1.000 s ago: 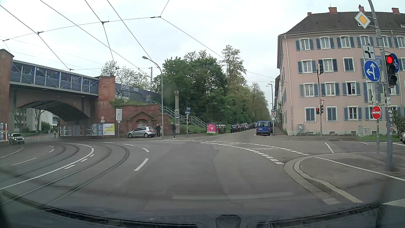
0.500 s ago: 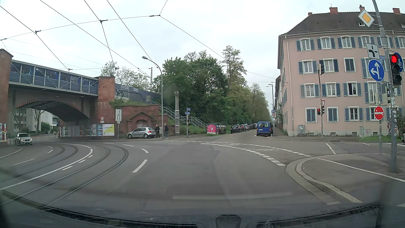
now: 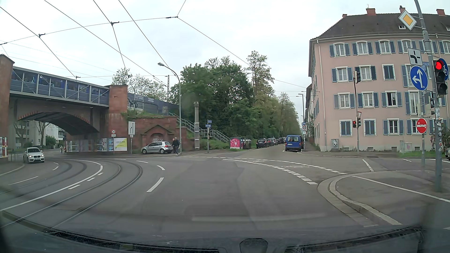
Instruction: Follow the waypoints while adhering to traffic rules and regulations
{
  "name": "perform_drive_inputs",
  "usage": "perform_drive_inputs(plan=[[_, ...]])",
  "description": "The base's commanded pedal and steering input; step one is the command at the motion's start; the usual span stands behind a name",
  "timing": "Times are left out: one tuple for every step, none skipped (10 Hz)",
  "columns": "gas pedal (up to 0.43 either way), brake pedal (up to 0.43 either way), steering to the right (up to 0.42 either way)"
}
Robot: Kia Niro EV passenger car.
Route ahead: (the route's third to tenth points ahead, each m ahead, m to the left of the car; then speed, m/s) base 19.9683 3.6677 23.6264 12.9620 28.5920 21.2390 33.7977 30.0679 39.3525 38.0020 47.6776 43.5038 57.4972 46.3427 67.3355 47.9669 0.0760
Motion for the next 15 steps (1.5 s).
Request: perform_drive_inputs(plan=[[0.0,0.189,-0.008],[0.0,0.195,-0.008],[0.0,0.201,-0.008],[0.0,0.201,-0.008],[0.0,0.207,-0.008],[0.0,0.213,-0.008],[0.0,0.22,-0.008],[0.0,0.22,-0.008],[0.0,0.226,-0.008],[0.0,0.226,-0.008],[0.0,0.226,-0.008],[0.0,0.226,-0.008],[0.0,0.226,-0.008],[0.0,0.226,-0.008],[0.0,0.226,-0.008]])
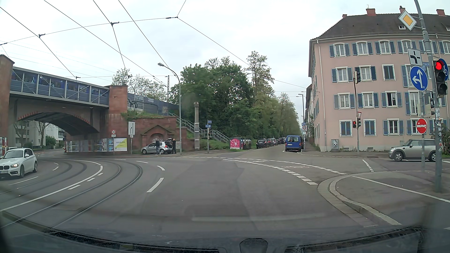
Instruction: Follow the waypoints while adhering to traffic rules and regulations
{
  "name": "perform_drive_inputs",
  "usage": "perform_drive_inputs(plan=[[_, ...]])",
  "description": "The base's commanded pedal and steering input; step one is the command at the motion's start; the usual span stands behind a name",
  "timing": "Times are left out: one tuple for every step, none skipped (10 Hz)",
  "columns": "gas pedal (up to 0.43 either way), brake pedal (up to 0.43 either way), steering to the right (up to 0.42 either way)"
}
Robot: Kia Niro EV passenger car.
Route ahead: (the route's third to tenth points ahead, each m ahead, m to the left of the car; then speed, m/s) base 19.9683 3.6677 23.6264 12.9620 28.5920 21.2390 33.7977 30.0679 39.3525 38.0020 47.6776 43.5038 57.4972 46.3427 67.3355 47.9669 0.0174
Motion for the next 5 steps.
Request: perform_drive_inputs(plan=[[0.0,0.226,-0.008],[0.0,0.226,-0.008],[0.0,0.232,-0.008],[0.0,0.232,-0.008],[0.0,0.232,-0.008]])
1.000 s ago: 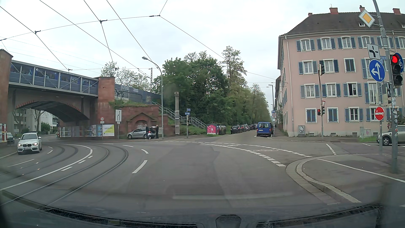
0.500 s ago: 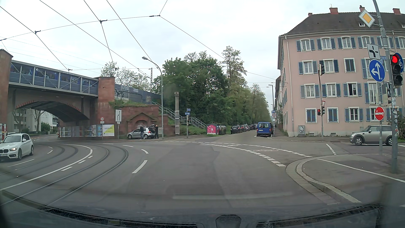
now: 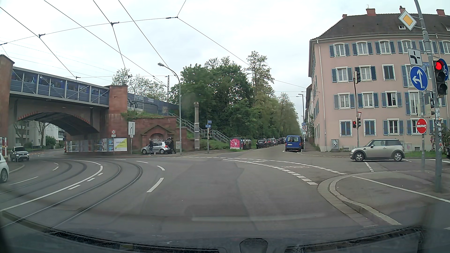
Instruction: Follow the waypoints while adhering to traffic rules and regulations
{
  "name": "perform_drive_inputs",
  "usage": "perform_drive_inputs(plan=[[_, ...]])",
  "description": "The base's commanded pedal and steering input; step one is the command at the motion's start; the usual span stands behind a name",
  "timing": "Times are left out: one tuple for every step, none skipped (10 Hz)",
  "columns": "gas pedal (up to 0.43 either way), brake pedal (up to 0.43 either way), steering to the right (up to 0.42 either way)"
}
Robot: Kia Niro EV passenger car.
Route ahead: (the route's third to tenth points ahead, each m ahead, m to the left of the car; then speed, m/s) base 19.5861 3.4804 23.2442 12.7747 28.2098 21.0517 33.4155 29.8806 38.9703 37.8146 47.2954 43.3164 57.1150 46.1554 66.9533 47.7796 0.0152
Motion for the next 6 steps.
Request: perform_drive_inputs(plan=[[0.0,0.232,-0.008],[0.0,0.232,-0.008],[0.0,0.232,-0.008],[0.0,0.232,-0.008],[0.0,0.232,-0.008],[0.0,0.232,-0.008]])
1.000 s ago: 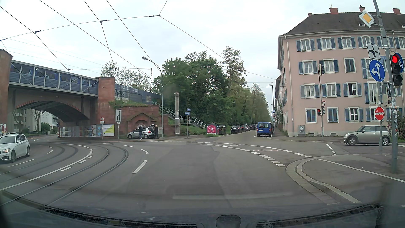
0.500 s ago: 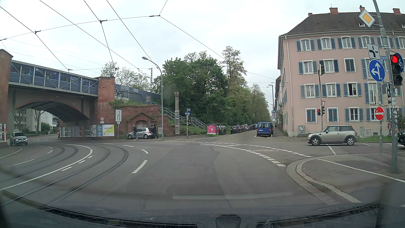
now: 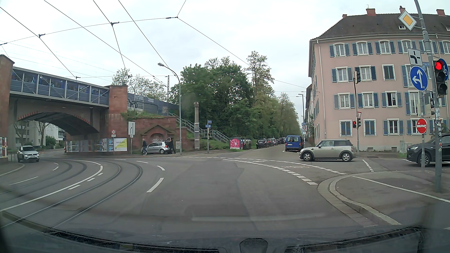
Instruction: Follow the waypoints while adhering to traffic rules and regulations
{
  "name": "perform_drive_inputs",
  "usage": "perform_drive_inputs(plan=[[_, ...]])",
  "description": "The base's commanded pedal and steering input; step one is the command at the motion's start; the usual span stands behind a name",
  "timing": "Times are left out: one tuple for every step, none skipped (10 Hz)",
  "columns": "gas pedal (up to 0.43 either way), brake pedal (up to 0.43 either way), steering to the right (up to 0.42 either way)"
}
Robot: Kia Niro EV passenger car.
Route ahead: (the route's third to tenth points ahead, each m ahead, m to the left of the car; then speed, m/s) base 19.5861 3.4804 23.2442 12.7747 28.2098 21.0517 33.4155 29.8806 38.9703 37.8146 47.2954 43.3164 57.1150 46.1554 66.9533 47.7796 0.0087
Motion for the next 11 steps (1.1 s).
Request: perform_drive_inputs(plan=[[0.0,0.238,-0.008],[0.0,0.238,-0.008],[0.0,0.238,-0.008],[0.0,0.238,-0.008],[0.0,0.226,-0.008],[0.0,0.232,-0.008],[0.0,0.238,-0.008],[0.0,0.238,-0.008],[0.0,0.238,-0.008],[0.0,0.238,-0.008],[0.0,0.238,-0.008]])
